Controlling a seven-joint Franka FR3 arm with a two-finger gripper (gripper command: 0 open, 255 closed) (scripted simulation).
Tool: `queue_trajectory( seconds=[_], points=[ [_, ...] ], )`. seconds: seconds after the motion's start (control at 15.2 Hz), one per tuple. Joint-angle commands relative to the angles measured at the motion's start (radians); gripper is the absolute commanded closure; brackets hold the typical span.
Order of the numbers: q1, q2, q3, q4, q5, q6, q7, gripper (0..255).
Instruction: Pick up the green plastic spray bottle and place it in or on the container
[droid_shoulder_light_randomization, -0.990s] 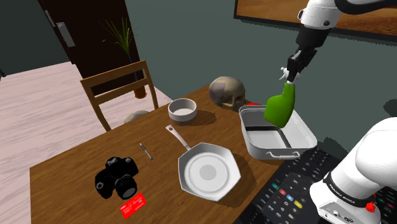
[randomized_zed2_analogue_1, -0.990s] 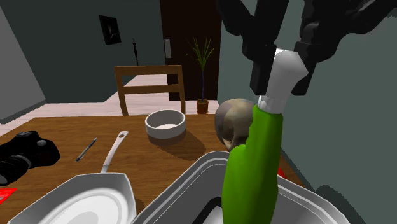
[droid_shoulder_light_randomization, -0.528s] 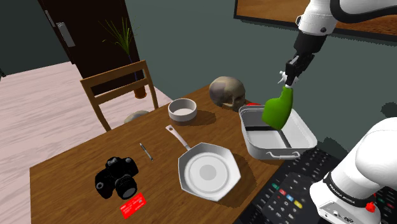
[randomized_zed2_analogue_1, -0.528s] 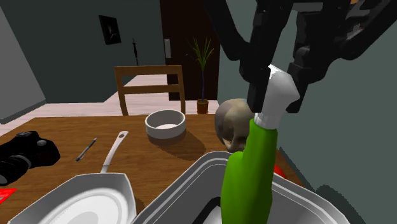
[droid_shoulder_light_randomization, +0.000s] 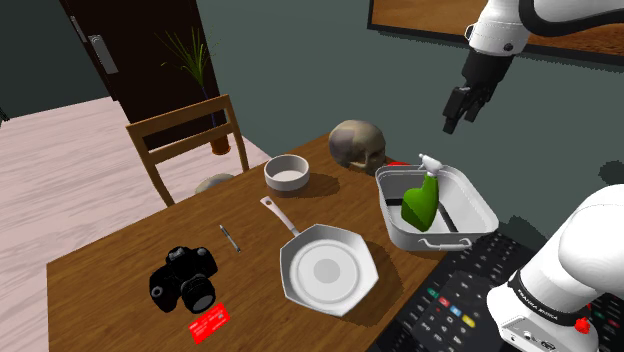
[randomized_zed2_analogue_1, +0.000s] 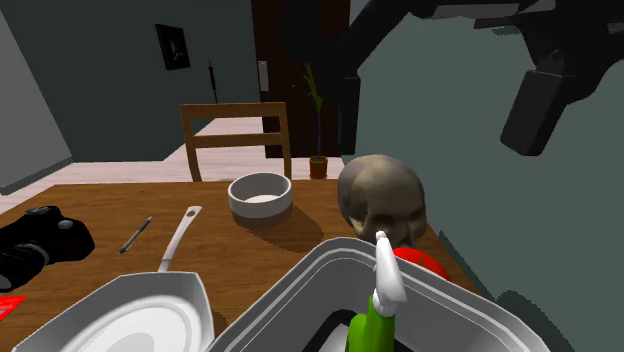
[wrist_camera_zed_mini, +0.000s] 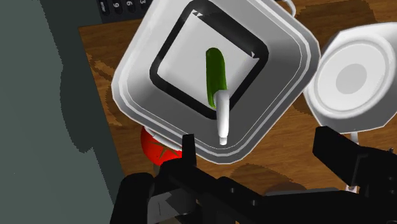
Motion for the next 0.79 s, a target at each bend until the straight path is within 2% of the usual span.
queue_trajectory(
  seconds=[0.0,0.26,0.73],
  points=[
    [0.0,0.0,0.0,0.0,0.0,0.0,0.0,0],
    [0.0,0.028,0.001,0.146,0.0,-0.118,0.0,0],
    [0.0,0.028,0.001,0.146,0.0,-0.118,0.0,0]
  ],
)
